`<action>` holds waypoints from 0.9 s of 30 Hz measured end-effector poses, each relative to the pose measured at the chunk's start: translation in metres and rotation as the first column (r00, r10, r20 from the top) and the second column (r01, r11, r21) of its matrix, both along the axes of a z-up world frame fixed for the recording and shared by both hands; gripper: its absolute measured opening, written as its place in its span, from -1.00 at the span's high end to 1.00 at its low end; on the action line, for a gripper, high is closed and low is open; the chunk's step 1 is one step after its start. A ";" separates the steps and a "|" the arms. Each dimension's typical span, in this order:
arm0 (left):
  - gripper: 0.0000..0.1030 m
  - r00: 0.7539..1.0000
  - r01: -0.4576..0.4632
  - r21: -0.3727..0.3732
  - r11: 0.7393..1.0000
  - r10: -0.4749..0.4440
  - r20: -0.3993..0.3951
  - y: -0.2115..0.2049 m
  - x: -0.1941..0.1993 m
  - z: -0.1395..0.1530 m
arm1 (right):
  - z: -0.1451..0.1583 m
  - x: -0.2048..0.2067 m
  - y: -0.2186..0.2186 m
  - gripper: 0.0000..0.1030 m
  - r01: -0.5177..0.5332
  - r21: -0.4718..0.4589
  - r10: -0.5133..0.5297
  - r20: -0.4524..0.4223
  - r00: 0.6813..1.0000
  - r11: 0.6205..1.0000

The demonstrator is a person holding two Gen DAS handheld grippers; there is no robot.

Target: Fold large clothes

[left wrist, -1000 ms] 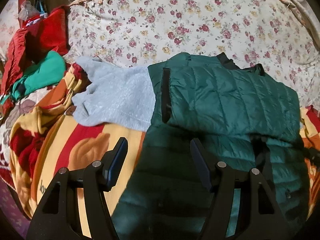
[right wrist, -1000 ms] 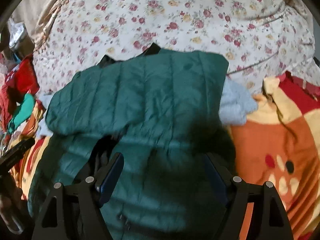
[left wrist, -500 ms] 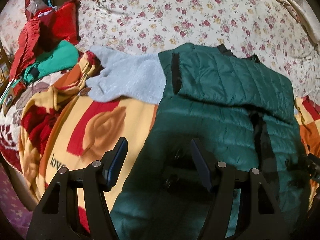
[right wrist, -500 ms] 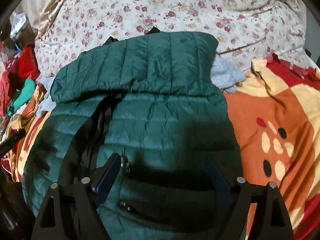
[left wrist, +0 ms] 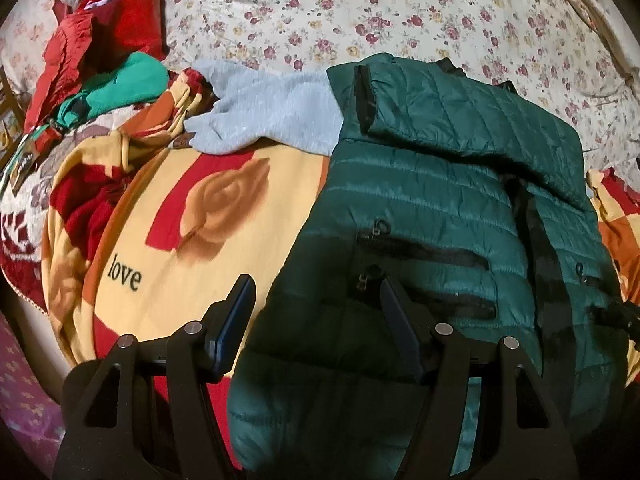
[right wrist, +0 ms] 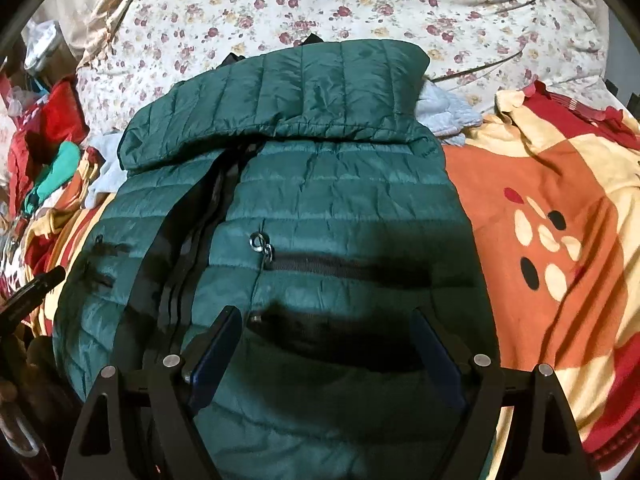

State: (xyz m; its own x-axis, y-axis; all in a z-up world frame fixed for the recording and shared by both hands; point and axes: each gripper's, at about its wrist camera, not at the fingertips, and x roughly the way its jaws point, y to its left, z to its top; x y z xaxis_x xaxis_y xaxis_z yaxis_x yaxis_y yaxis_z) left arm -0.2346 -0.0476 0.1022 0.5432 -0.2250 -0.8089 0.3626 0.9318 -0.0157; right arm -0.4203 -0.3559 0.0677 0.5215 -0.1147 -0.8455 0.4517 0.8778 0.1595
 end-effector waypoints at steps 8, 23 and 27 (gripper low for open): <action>-0.27 1.000 0.004 0.004 1.000 -0.004 -0.012 0.004 -0.010 -0.002 | -0.010 -0.015 0.002 -0.64 0.010 0.020 -0.009 -0.031 0.999 1.000; -0.27 0.999 0.016 0.011 1.000 -0.015 -0.032 0.002 -0.022 -0.006 | -0.011 -0.029 0.001 -0.64 0.009 0.012 -0.008 -0.041 0.999 1.000; -0.27 0.999 0.017 0.012 1.000 -0.017 -0.035 0.004 -0.025 -0.005 | -0.011 -0.031 0.001 -0.64 0.009 0.018 -0.008 -0.039 0.999 1.000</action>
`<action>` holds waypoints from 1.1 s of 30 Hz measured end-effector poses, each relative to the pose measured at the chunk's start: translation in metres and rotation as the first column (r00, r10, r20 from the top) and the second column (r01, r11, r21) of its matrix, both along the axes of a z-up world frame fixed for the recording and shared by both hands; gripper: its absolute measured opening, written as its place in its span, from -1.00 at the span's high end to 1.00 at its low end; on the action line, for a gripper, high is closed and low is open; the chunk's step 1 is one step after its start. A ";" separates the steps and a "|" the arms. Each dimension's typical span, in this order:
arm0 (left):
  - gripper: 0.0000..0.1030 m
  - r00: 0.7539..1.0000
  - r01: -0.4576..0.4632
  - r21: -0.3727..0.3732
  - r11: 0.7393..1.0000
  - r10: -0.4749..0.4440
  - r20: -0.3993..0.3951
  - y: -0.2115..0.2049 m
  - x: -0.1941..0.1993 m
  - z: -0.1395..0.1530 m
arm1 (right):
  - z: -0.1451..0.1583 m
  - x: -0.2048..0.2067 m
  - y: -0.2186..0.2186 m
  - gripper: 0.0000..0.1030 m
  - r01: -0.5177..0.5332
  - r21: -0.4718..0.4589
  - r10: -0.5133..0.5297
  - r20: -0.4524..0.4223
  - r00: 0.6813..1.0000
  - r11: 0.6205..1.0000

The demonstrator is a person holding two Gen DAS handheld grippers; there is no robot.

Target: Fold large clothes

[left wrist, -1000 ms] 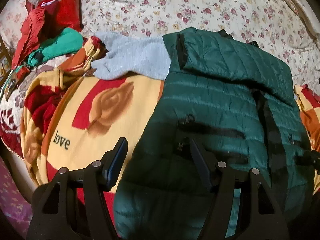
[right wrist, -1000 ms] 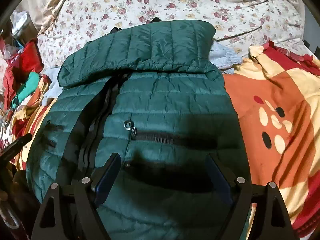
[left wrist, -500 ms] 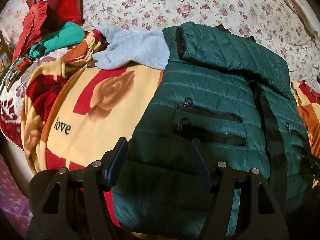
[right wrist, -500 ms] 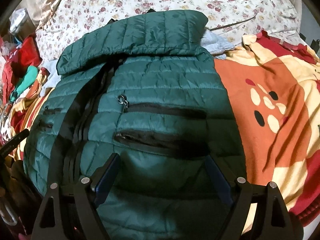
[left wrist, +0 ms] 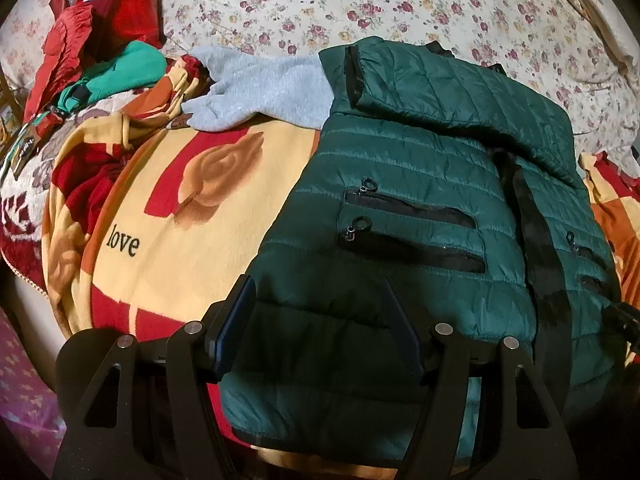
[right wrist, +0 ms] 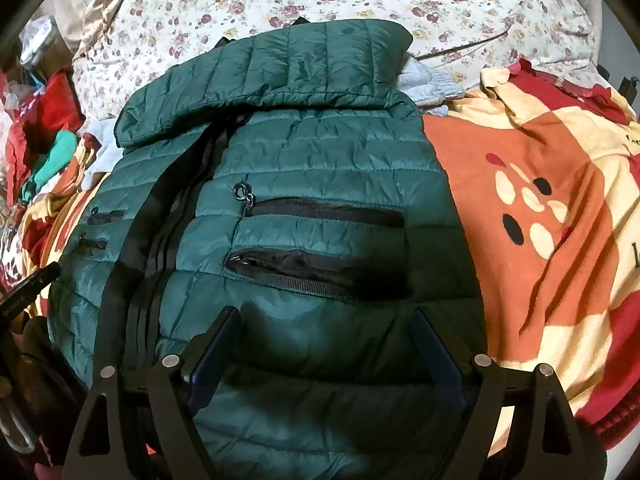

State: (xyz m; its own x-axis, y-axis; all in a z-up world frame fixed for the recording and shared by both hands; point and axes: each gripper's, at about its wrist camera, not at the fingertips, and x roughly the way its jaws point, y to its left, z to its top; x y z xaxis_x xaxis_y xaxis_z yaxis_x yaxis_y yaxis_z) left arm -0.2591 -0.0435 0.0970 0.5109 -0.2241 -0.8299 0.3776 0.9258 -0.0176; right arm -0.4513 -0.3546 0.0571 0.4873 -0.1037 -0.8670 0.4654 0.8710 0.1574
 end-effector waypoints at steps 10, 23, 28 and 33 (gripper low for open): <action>-0.27 1.000 -0.003 0.002 1.000 0.003 -0.016 0.006 -0.006 -0.004 | 0.000 -0.006 0.001 -0.70 -0.003 0.000 0.003 -0.016 1.000 1.000; -0.27 0.995 0.007 -0.069 0.998 -0.015 -0.104 0.033 -0.006 -0.005 | -0.004 -0.030 -0.016 -0.73 0.029 0.016 -0.028 -0.055 0.998 0.999; -0.40 0.987 -0.050 -0.143 0.988 0.027 -0.158 0.049 -0.001 -0.014 | -0.012 -0.041 -0.029 -0.76 0.064 0.060 -0.060 -0.071 0.996 0.996; -0.41 0.971 -0.112 -0.177 0.978 0.070 -0.229 0.060 0.010 -0.028 | -0.023 -0.046 -0.037 -0.79 0.090 0.129 -0.080 -0.077 0.994 0.988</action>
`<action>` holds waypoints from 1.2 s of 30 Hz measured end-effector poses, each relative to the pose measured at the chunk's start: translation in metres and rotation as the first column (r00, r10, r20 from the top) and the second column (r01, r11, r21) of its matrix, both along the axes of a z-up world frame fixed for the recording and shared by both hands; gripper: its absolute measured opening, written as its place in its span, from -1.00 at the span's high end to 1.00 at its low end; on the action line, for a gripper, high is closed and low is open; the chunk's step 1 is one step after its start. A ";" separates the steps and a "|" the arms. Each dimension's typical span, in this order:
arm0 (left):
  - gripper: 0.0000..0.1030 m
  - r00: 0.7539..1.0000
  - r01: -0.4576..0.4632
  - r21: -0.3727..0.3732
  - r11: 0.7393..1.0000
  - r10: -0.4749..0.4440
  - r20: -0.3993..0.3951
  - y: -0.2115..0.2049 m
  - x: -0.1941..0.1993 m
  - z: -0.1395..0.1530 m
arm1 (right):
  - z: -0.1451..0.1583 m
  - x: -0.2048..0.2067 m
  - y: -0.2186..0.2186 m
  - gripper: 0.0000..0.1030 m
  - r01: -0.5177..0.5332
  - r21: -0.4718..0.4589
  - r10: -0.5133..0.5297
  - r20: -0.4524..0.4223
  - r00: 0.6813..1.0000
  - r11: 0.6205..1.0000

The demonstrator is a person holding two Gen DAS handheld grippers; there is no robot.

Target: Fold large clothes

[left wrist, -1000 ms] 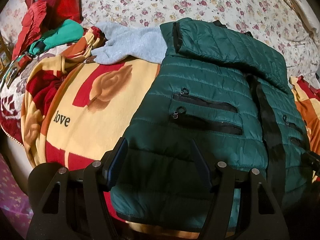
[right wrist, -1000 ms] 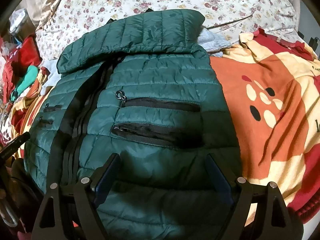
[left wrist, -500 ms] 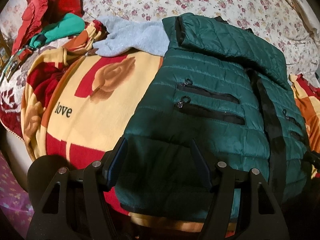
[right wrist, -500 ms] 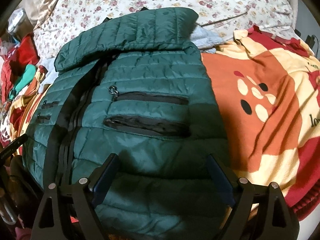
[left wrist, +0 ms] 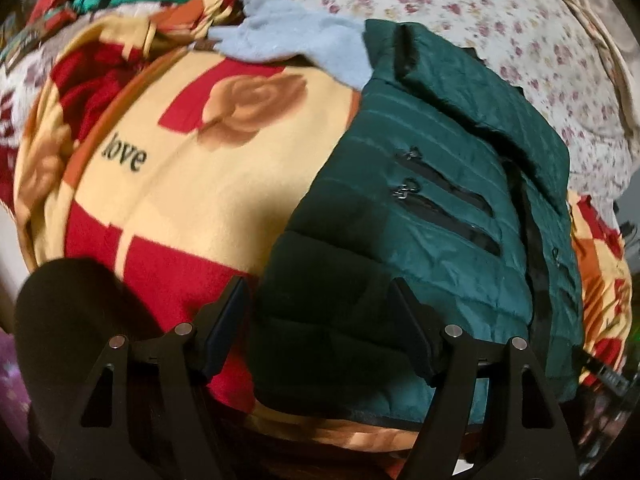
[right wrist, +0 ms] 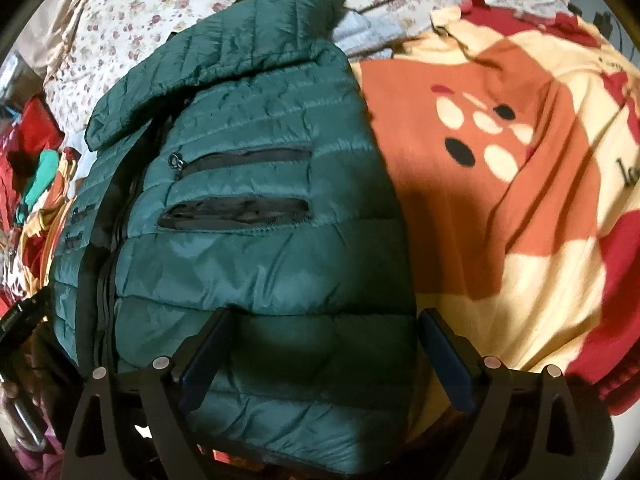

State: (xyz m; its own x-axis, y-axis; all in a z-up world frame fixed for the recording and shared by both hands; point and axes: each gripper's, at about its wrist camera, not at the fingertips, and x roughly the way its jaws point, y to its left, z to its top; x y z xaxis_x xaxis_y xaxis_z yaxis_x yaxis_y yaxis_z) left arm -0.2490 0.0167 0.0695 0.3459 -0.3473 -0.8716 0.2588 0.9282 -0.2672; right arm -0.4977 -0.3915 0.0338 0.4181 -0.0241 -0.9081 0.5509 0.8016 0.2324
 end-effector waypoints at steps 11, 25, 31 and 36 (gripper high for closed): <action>-0.41 0.999 0.006 -0.014 1.000 -0.007 -0.034 -0.002 0.008 -0.010 | -0.008 0.003 -0.007 -0.84 -0.004 0.031 0.004 -0.009 1.000 1.000; -0.56 0.999 0.026 -0.017 1.000 -0.027 -0.034 -0.008 0.007 -0.014 | -0.005 0.007 0.014 -0.85 -0.078 0.105 0.073 0.051 0.996 0.991; -0.64 0.999 0.041 -0.001 0.999 -0.041 -0.025 -0.012 0.004 -0.016 | -0.018 0.004 0.009 -0.87 -0.077 0.153 0.068 0.066 0.996 0.985; -0.66 0.999 0.042 0.001 0.999 -0.042 -0.026 -0.013 0.005 -0.018 | -0.020 0.004 0.007 -0.88 -0.092 0.153 0.081 0.076 0.994 0.984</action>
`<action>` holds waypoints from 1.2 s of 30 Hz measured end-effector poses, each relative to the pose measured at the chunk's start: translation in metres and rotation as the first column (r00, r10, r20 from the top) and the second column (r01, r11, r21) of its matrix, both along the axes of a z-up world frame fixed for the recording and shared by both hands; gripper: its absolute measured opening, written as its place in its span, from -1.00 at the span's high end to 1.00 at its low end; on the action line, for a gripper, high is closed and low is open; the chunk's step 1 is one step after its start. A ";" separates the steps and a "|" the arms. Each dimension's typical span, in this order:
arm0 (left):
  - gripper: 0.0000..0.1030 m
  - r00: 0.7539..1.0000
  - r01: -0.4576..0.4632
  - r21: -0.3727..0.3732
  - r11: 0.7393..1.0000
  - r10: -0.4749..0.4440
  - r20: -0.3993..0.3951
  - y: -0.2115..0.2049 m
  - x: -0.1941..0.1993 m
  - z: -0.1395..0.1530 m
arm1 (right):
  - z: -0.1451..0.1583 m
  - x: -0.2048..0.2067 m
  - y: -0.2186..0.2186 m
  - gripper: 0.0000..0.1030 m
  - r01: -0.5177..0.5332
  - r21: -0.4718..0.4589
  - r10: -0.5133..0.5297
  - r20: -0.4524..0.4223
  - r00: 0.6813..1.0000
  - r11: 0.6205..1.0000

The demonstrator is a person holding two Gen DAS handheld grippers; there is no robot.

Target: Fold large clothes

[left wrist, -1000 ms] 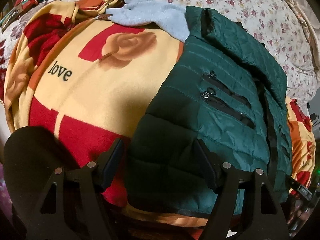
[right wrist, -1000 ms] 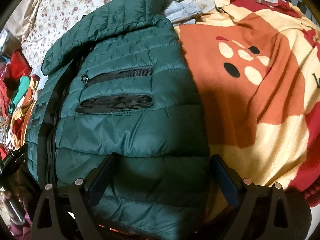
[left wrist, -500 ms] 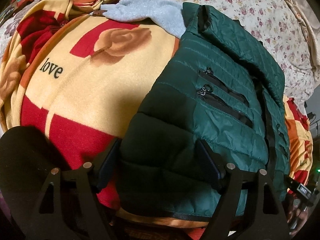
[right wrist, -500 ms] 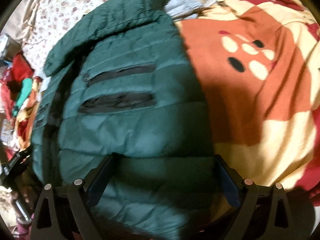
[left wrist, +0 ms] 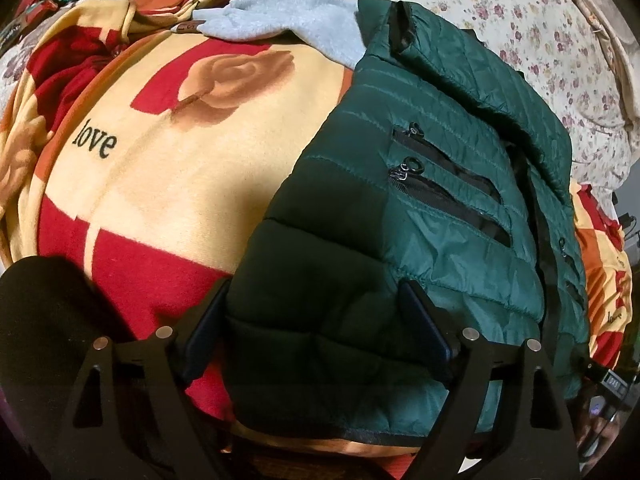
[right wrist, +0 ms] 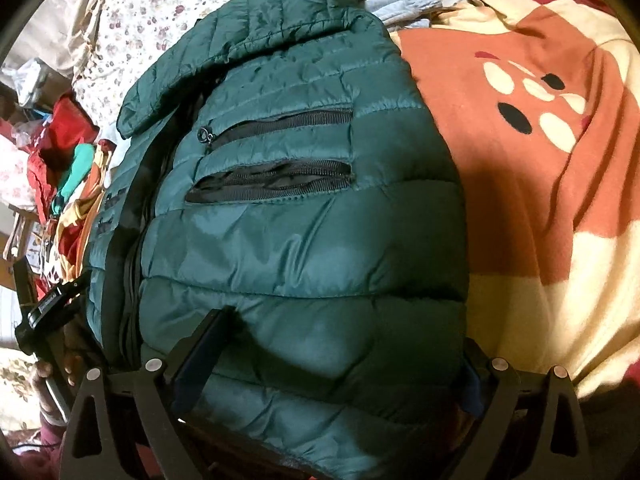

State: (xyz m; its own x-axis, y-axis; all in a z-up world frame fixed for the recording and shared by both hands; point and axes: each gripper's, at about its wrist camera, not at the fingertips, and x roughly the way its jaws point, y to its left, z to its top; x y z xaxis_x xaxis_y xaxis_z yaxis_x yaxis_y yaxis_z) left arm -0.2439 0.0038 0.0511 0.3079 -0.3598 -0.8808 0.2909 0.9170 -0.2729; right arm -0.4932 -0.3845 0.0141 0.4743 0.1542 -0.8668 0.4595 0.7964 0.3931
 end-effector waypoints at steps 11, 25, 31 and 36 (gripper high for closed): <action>-0.66 1.000 0.018 0.007 1.000 -0.018 0.007 -0.002 -0.002 -0.002 | -0.004 0.004 0.009 -0.90 -0.074 0.013 0.074 0.015 0.997 0.997; -0.67 1.000 0.019 0.005 1.000 -0.019 0.014 -0.001 -0.005 -0.003 | 0.000 0.001 0.021 -0.66 -0.133 -0.043 0.133 0.010 0.991 0.990; 0.26 0.997 0.069 0.010 0.998 -0.069 0.034 -0.004 -0.009 0.013 | 0.021 0.002 0.027 0.34 -0.154 -0.137 0.167 0.090 0.982 0.979; 0.67 0.995 0.074 -0.010 0.997 -0.073 0.063 -0.002 -0.006 0.032 | 0.037 -0.001 0.016 0.51 -0.119 -0.114 0.138 0.177 0.974 0.986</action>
State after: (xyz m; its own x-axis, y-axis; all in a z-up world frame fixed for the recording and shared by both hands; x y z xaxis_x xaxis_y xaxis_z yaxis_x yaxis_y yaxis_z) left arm -0.2497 0.0016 0.0834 0.3345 -0.3941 -0.8560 0.3741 0.8893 -0.2633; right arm -0.4940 -0.3686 0.0515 0.6089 0.1394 -0.7809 0.2778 0.8846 0.3746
